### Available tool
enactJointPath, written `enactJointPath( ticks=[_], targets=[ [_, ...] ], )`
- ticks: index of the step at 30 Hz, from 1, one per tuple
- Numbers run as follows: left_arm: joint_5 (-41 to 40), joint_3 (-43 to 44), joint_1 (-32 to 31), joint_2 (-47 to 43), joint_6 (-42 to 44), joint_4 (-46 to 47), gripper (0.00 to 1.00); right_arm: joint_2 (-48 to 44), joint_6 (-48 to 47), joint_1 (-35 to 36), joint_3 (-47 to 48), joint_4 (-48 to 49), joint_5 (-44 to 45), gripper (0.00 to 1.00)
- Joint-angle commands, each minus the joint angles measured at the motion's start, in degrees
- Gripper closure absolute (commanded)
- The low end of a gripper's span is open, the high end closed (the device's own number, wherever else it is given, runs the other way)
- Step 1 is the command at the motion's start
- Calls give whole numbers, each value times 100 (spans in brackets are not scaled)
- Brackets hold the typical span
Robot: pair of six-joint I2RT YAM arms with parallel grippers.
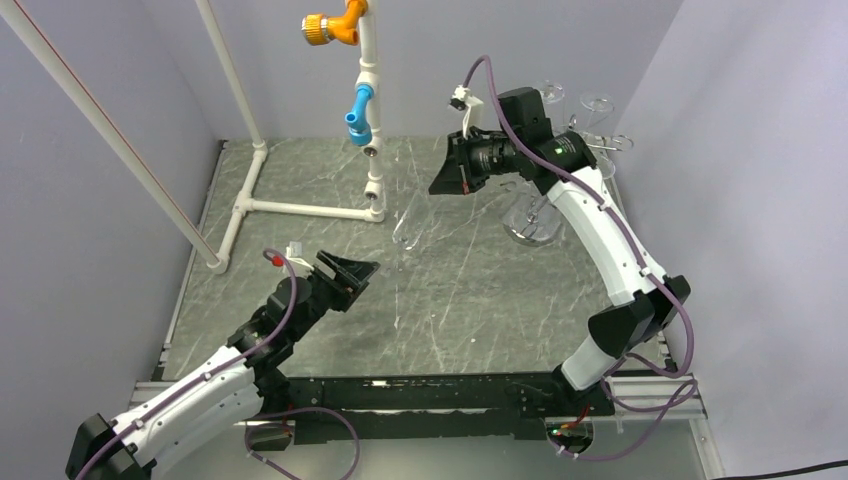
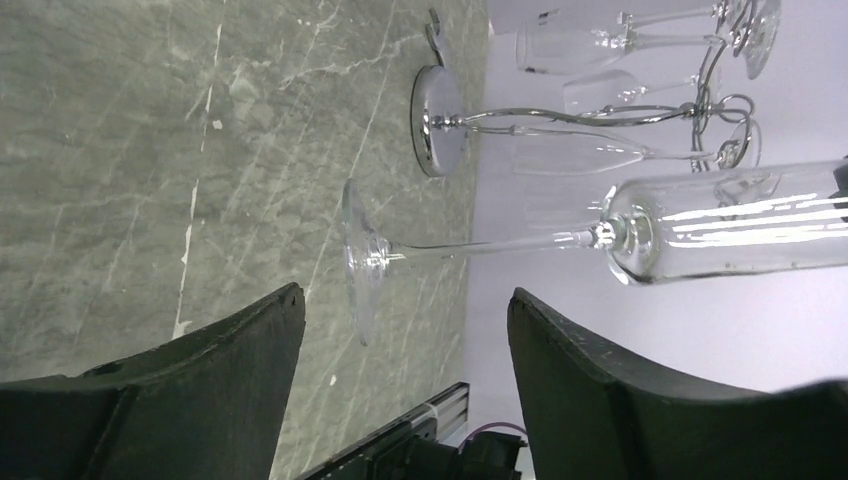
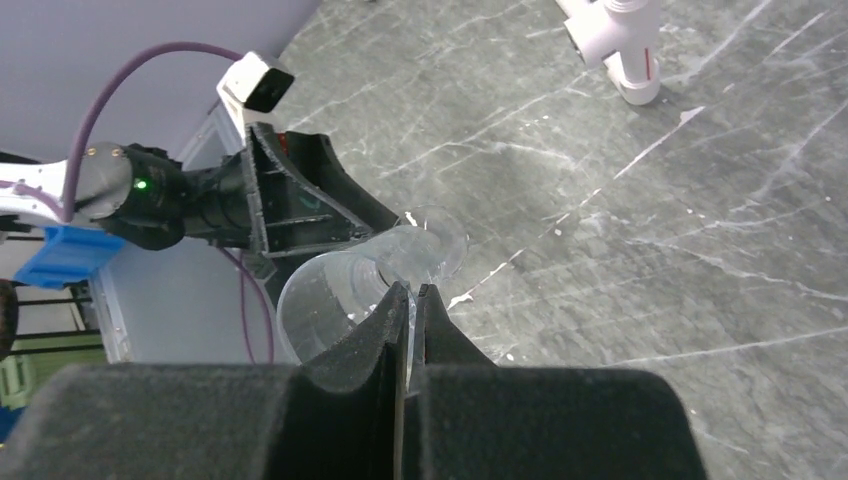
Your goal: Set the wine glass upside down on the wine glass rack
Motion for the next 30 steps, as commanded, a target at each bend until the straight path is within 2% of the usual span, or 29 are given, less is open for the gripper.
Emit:
enactJointPath(
  ticks=[1, 8, 18, 21, 22, 25, 27, 29, 30],
  targets=[
    [-60, -26, 23, -20, -372, 234, 26, -412, 309, -41, -69, 531, -644, 100],
    [74, 2, 26, 187, -409, 482, 43, -441, 400, -115, -153, 617, -911, 100],
    [23, 66, 28, -29, -331, 228, 100, -514, 376, -167, -265, 651, -979, 100],
    [-81, 163, 35, -248, -147, -84, 100, -590, 172, -169, -309, 595, -1088, 99],
    [-162, 220, 31, -344, -66, -257, 100, -614, -29, -167, -302, 507, -1132, 88],
    [-451, 532, 30, -715, 335, -1116, 100, -883, -911, -228, -364, 72, -1183, 45],
    [-689, 892, 35, -947, 856, -1860, 100, -1201, -1412, -348, -529, -94, -1122, 21],
    [-940, 1218, 30, -1179, 1350, -2573, 100, -1613, -1642, -559, -828, -84, -985, 2],
    [-1048, 1386, 35, -1246, 1675, -2871, 100, -1824, -1697, -692, -954, -65, -941, 1]
  ],
)
